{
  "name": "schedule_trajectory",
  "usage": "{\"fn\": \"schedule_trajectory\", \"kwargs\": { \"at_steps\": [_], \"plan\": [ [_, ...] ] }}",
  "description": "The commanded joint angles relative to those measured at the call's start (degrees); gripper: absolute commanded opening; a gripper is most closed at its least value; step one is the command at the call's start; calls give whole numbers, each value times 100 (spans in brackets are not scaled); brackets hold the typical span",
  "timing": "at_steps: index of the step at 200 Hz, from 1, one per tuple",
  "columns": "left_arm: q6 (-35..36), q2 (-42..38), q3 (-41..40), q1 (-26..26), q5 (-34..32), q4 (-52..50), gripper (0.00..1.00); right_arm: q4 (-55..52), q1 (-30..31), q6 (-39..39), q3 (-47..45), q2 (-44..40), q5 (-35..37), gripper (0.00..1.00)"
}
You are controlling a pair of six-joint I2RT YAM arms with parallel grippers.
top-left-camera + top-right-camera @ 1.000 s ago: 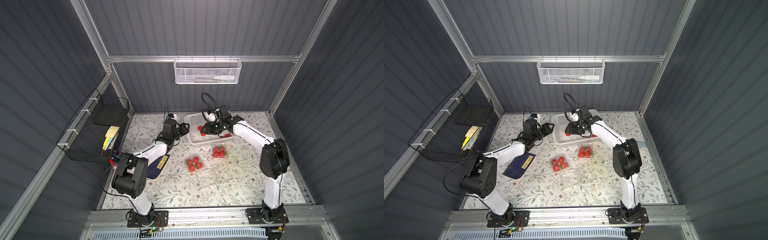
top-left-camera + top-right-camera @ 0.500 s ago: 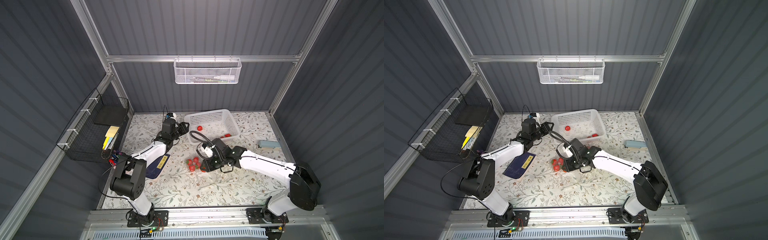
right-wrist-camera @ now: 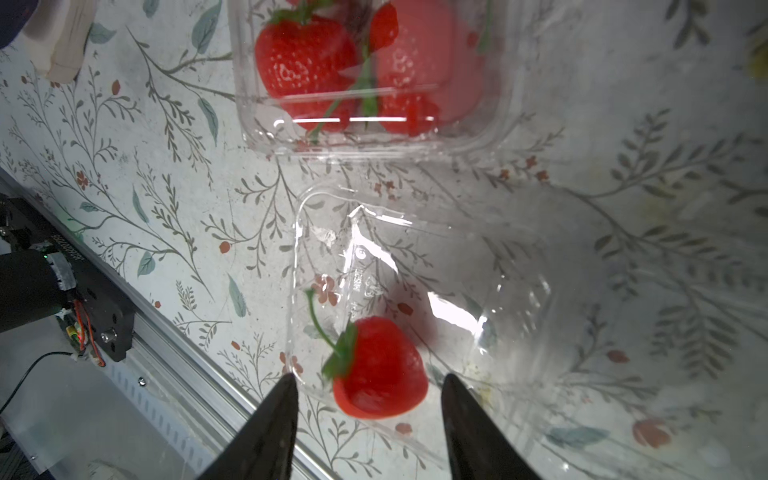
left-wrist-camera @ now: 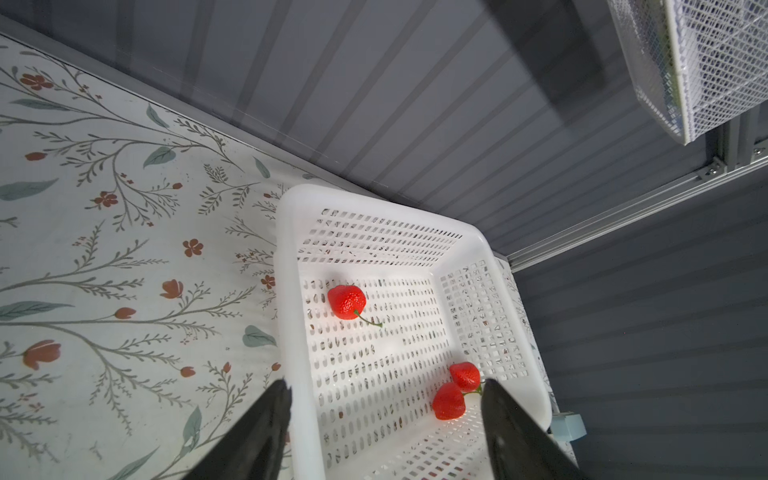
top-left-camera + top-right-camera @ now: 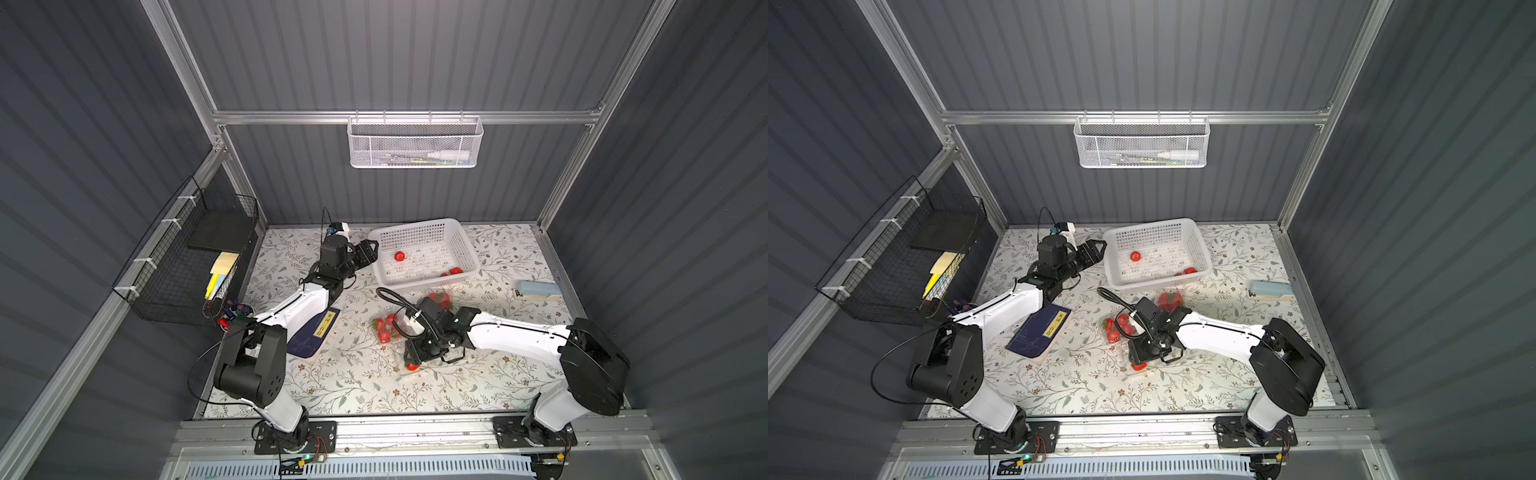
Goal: Pack strawberries into containers
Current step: Place the strawberry in the packing box, then pick up the strawberry from the basket.
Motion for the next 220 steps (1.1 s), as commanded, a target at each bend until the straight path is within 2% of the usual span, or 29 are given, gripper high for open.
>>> {"fn": "schedule_trajectory", "kwargs": {
  "at_steps": [1, 38, 59, 75, 92, 117, 151, 181, 198, 220],
  "plan": [
    [108, 209, 1, 37, 108, 28, 79, -216, -3, -90, 221, -67, 264, 61],
    [173, 424, 123, 37, 120, 77, 84, -627, -270, -348, 576, -313, 560, 61],
    [345, 631, 200, 37, 72, 125, 83, -195, -1041, -479, 848, -624, 288, 61],
    [371, 875, 300, 37, 83, 243, 79, 251, -1564, -638, 1299, -474, 188, 61],
    [324, 1164, 432, 26, 147, 351, 75, 306, -1904, -858, 2088, 98, 324, 63],
    [457, 1485, 643, 28, 76, 201, 71, 240, -2367, -994, 3368, 1334, -11, 64],
    [443, 1678, 761, 28, 149, 220, 67, -132, -2550, -1330, 5237, 3169, 107, 64],
    [301, 1852, 838, 27, 220, 387, 61, -199, -2575, -1670, 6608, 4453, 16, 65],
    [247, 1927, 857, 27, 280, 418, 51, -151, -2581, -1795, 7126, 4948, 52, 66],
    [196, 1994, 834, 23, 335, 421, 49, 328, -2580, -1878, 7283, 5309, 78, 67]
  ]
}}
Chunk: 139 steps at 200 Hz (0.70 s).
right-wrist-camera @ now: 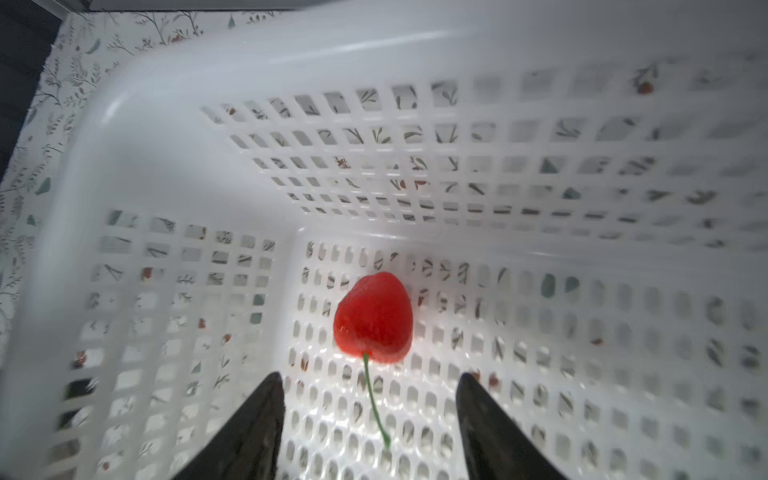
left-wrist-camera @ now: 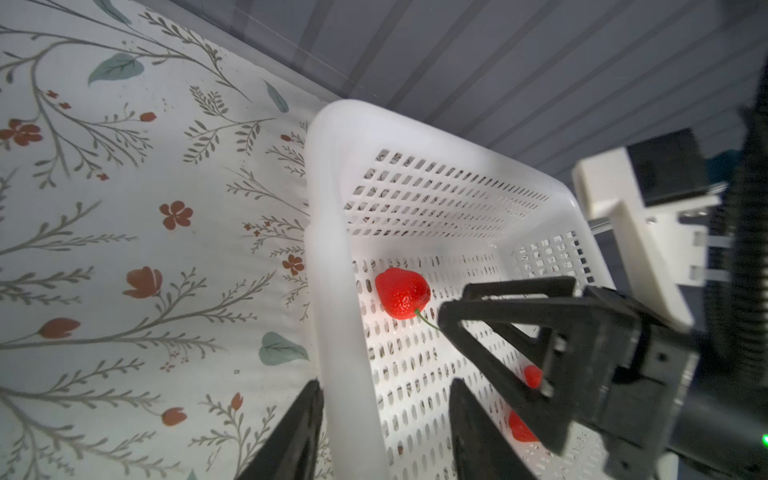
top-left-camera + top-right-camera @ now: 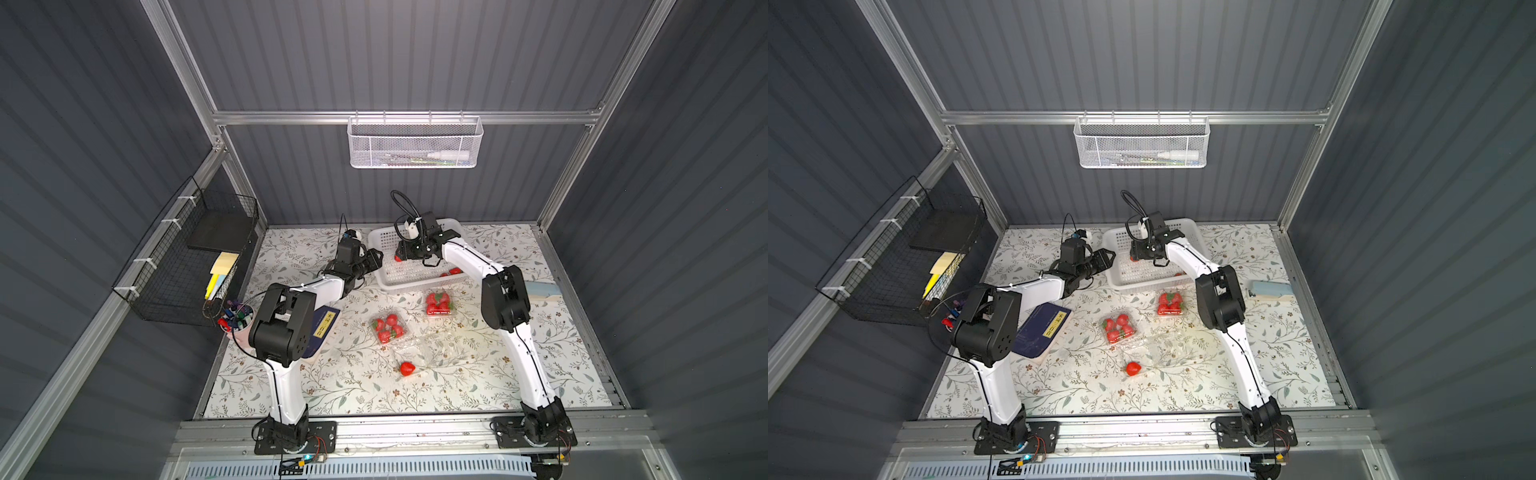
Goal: Pack strawberries into containers
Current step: Pick up the strawberry from the basket.
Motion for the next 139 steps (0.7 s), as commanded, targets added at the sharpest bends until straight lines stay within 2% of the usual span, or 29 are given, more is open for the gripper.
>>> {"fn": "schedule_trajectory", "kwargs": {
  "at_steps": [1, 20, 58, 81, 126, 139],
  "plan": [
    [-54, 149, 94, 21, 138, 90, 48, 355, 2, -317, 329, 150, -18, 67],
    [-106, 174, 54, 20, 174, 99, 45, 491, 4, -340, 470, 377, 44, 68],
    [-217, 188, -46, -37, 311, 154, 31, 435, 18, -292, 1107, 1002, -82, 68],
    [-214, 170, -48, -112, 366, 104, 31, 398, 35, -257, 1276, 1189, -102, 63],
    [-196, 193, -15, -122, 450, 58, 30, -175, 160, -617, 1208, 1136, 306, 64],
    [-182, 216, 17, -122, 487, 58, 30, -173, 192, -700, 1080, 1074, 391, 61]
  ]
}}
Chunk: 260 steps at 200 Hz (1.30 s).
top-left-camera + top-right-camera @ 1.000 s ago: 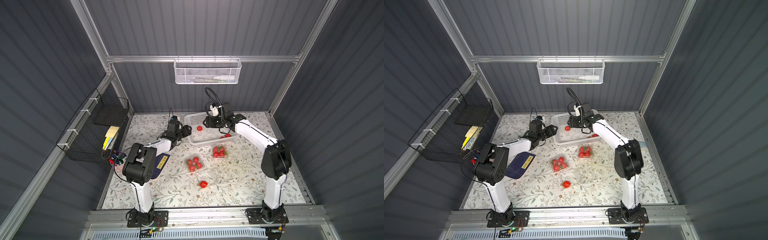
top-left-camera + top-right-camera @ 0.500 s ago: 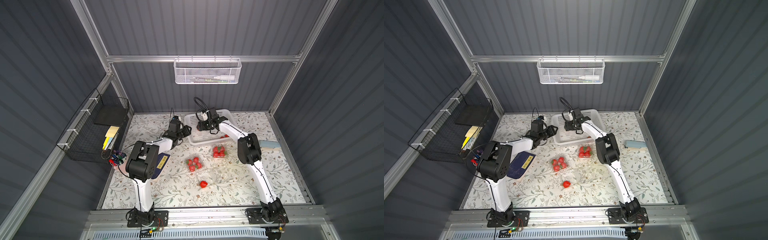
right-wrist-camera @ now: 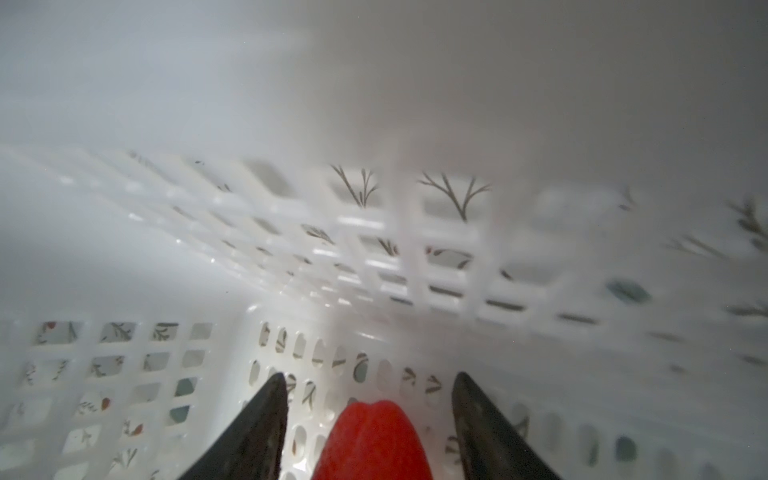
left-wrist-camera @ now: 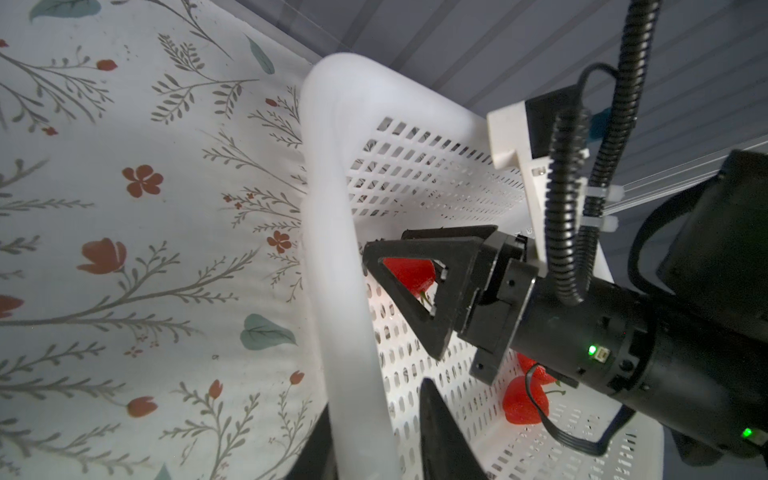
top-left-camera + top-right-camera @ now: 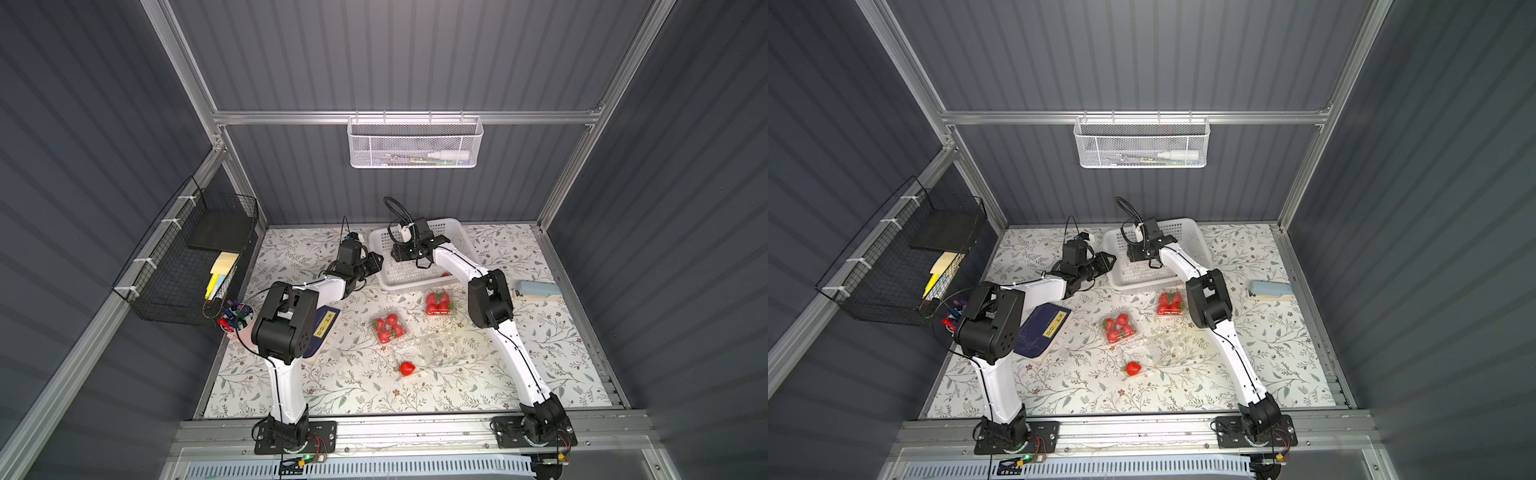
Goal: Pack strawberries into containers
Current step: Pick up the strawberry from the basket, then place the strawberry in the packing box.
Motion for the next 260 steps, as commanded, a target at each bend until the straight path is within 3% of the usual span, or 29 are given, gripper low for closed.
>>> {"fn": "schedule_trajectory", "kwargs": {
  "at_steps": [1, 30, 60, 103, 162, 200, 233, 260],
  "plan": [
    [-4, 104, 35, -41, 196, 51, 30, -431, 129, -305, -91, -71, 229, 60],
    [37, 29, -7, -41, 192, 4, 30, -196, 143, -253, -349, -158, 205, 43],
    [112, -103, -77, -41, 193, -173, 31, -42, 141, -197, -477, -378, 140, 39],
    [140, -262, -45, -6, 240, -138, 30, 59, 143, -272, -1343, -1530, 8, 18],
    [167, -941, 136, 99, 33, -287, 33, 324, 374, 119, -3902, -4210, 28, 14],
    [158, -1228, 68, 204, -112, -395, 53, 371, 1218, 419, -5874, -5821, 409, 13],
    [112, -1374, -111, 244, -66, -325, 63, 153, 1895, 1064, -7145, -6634, 409, 12],
    [91, -1399, -178, 246, -3, -283, 70, 50, 2259, 1412, -7882, -6810, 399, 13]
  ]
}}
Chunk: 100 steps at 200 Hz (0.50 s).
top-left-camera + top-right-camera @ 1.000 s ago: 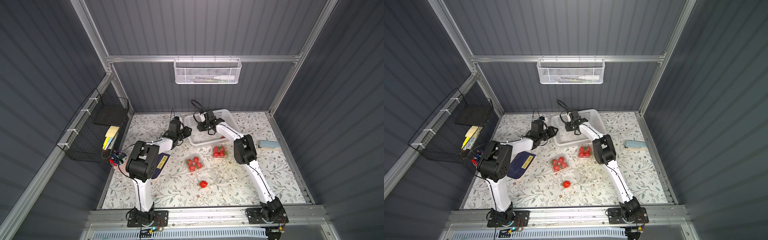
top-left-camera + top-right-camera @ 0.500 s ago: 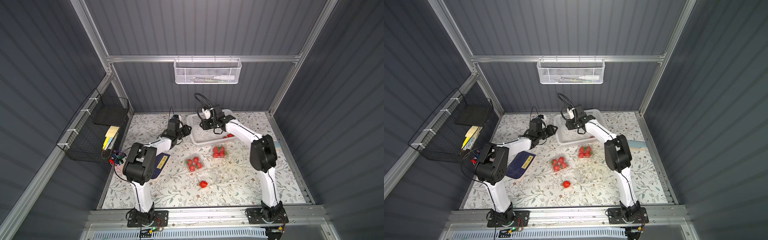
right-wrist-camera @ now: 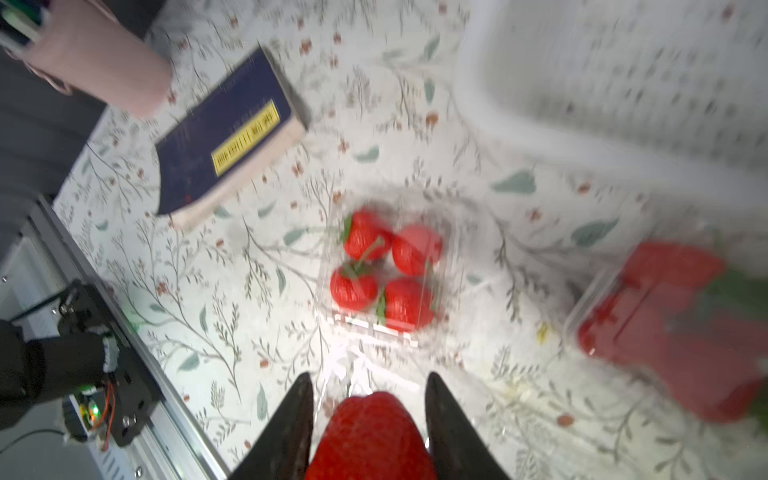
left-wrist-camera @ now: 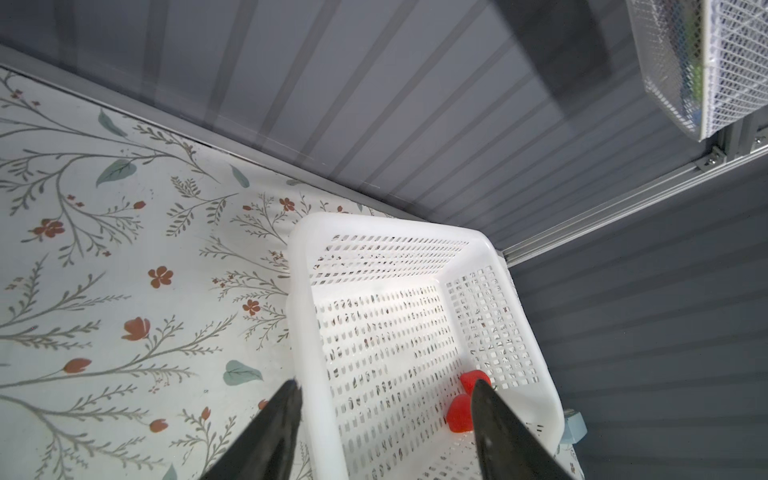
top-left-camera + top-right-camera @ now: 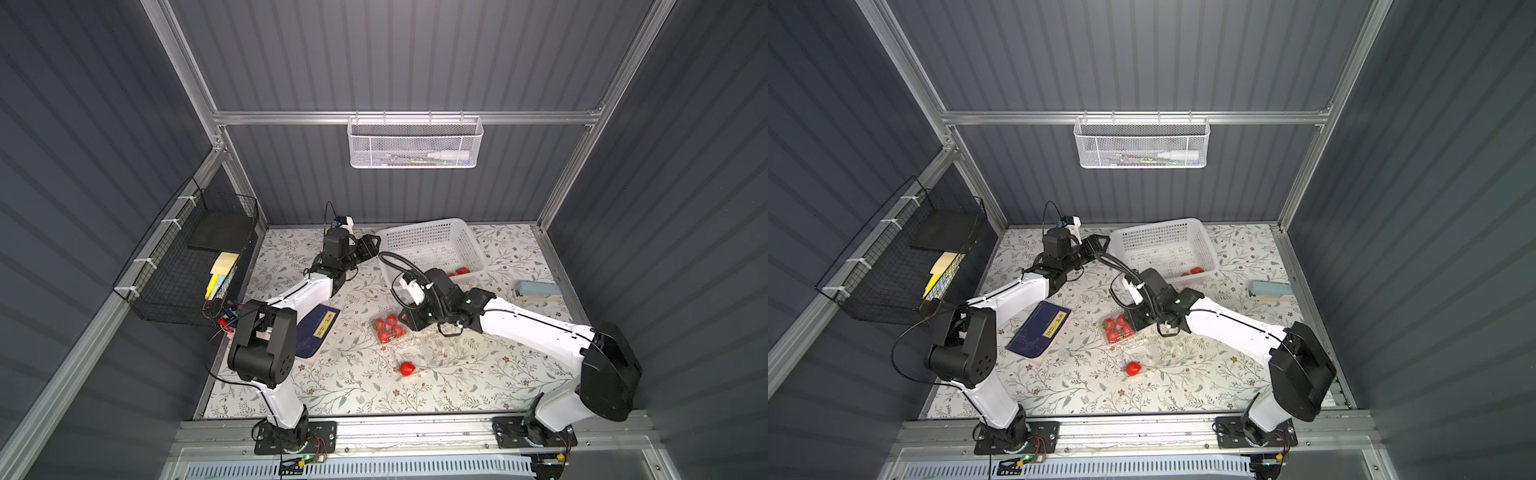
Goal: Pack strawberries into containers
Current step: Place the strawberry in the packing box.
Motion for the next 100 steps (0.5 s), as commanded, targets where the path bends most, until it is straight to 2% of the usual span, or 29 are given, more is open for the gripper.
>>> {"fn": "schedule_trajectory", "kwargs": {
  "at_steps": [1, 29, 51, 60, 78, 100],
  "plan": [
    [25, -180, -104, 42, 43, -25, 70, -191, 182, 494, -467, -132, 82, 13],
    [26, -164, -106, 44, 82, -23, 72, -113, 449, 736, -950, 163, 75, 14],
    [17, -147, -115, 44, 80, 3, 72, 71, 573, 894, -1101, 350, 97, 20],
    [6, -122, -115, 44, 88, 10, 73, 121, 610, 929, -1101, 376, 119, 25],
    [22, -51, -106, 44, 136, 25, 76, 182, 640, 950, -1093, 407, 137, 48],
    [75, 59, -97, 44, 152, 19, 78, 191, 638, 994, -1075, 408, 226, 59]
  ]
}}
